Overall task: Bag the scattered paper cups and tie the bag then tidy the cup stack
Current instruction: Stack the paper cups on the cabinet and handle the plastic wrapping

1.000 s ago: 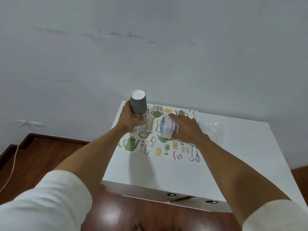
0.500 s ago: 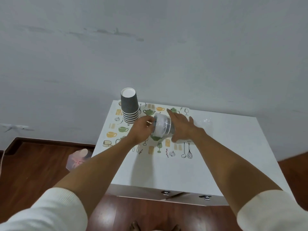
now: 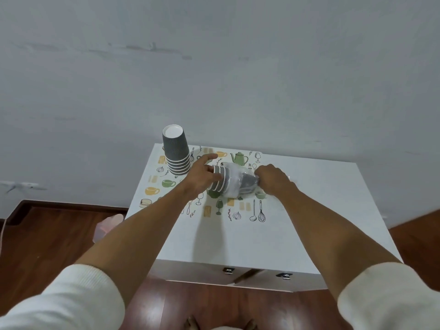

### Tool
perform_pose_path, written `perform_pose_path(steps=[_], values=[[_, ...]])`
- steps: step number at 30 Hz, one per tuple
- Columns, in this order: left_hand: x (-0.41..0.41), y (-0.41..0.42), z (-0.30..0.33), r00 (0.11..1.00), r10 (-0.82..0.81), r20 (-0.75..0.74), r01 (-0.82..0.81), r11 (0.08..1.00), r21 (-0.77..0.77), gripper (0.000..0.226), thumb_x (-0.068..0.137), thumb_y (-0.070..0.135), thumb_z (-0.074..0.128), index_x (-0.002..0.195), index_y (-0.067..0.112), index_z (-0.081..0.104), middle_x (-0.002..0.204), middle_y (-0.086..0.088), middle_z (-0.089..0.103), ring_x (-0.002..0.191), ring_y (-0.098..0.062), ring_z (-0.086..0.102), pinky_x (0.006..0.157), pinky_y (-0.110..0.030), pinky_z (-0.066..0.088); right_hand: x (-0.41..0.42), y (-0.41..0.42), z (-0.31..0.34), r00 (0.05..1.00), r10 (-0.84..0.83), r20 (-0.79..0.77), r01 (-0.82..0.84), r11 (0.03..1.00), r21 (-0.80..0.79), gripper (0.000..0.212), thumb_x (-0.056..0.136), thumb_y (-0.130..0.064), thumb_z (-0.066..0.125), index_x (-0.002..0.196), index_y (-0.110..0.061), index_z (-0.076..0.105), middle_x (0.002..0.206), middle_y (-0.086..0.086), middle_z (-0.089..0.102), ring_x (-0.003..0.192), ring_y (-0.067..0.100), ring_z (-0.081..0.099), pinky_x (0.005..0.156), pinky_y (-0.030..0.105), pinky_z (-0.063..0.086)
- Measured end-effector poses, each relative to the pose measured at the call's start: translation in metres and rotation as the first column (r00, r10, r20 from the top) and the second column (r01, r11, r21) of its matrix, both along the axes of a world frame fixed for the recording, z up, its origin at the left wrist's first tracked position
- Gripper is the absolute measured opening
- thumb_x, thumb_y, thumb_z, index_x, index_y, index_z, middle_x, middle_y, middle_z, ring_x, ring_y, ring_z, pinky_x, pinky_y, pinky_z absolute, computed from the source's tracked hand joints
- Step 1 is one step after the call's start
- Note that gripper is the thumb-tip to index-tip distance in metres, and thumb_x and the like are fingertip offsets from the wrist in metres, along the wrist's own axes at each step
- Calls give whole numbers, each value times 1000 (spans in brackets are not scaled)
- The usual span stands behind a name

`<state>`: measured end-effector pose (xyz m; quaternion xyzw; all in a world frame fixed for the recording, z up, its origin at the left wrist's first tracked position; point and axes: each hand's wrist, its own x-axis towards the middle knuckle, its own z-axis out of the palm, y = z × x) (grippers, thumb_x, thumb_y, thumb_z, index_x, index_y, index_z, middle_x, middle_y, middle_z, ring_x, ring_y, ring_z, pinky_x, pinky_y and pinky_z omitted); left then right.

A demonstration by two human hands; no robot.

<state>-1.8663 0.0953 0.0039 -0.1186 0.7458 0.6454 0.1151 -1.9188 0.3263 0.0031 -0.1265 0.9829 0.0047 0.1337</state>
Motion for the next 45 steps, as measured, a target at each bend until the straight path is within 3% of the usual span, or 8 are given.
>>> perform_pose_path(steps=[5, 8, 11, 14, 19, 24, 32, 45], values=[[10, -14, 5, 997, -40, -73, 19, 962, -271, 54, 83, 8, 75, 135, 11, 60, 113, -4, 62, 99, -26, 63, 85, -38, 57, -1, 8, 3, 996, 78, 48, -89, 953, 290, 77, 82, -26, 75, 147, -18, 34, 144, 11, 48, 133, 33, 44, 111, 47, 30], [17, -16, 5, 979, -201, 16, 174, 798, -577, 89, 72, 24, 89, 148, 16, 43, 130, -11, 44, 110, -28, 54, 86, -34, 51, -11, -11, 7, 942, 226, 248, -253, 964, 82, 140, 57, -41, 91, 158, -39, -7, 167, 1, 17, 153, 29, 18, 120, 60, 12], [21, -12, -4, 958, -259, 125, 242, 496, -834, 103, 63, 24, 92, 146, 19, 31, 143, -16, 23, 126, -37, 43, 93, -43, 51, -10, -30, 6, 945, 238, 225, -237, 971, -29, 125, 58, -51, 84, 150, -59, 0, 157, -8, 40, 137, 35, 43, 105, 58, 38], [25, -6, -16, 932, -347, 110, 163, 127, -978, 95, 67, 37, 88, 142, 15, 33, 159, -14, 22, 142, -35, 32, 107, -45, 41, -1, -31, 3, 956, 195, 220, -170, 977, -129, 70, 93, -37, 62, 150, -54, 25, 141, 0, 54, 117, 32, 58, 95, 43, 49], [30, -4, -19, 919, -390, 56, 73, 28, -997, 72, 79, 36, 66, 142, 20, 36, 125, -6, 56, 113, -30, 51, 94, -39, 36, 2, -23, 8, 988, 147, 39, -142, 983, -117, 50, 102, -18, 41, 147, -39, 46, 136, 7, 58, 122, 33, 57, 88, 35, 42], [23, -7, 25, 953, -247, -174, -141, 147, -979, 78, 65, 61, 66, 125, 15, 48, 112, -9, 63, 103, -33, 58, 93, -43, 36, -3, -16, 17, 998, -2, -67, -7, 993, -122, 46, 97, -10, 47, 140, -24, 52, 129, 14, 59, 112, 38, 61, 88, 39, 46], [5, -34, 98, 798, 176, -577, -493, 741, -455, 79, 67, 54, 80, 131, 23, 44, 122, 4, 49, 99, -19, 60, 82, -41, 55, -7, -17, 33, 994, -7, -106, -11, 985, -172, 44, 94, -9, 50, 136, -19, 50, 123, 13, 60, 107, 37, 62, 85, 38, 50], [-12, -84, 79, 835, 278, -475, -444, 851, -282, 78, 69, 29, 85, 134, 26, 43, 119, 6, 61, 105, -20, 63, 82, -41, 58, -5, -32, 34, 993, 27, -112, -48, 981, -186, 44, 94, -12, 51, 136, -22, 51, 122, 12, 61, 105, 36, 61, 81, 38, 48]])
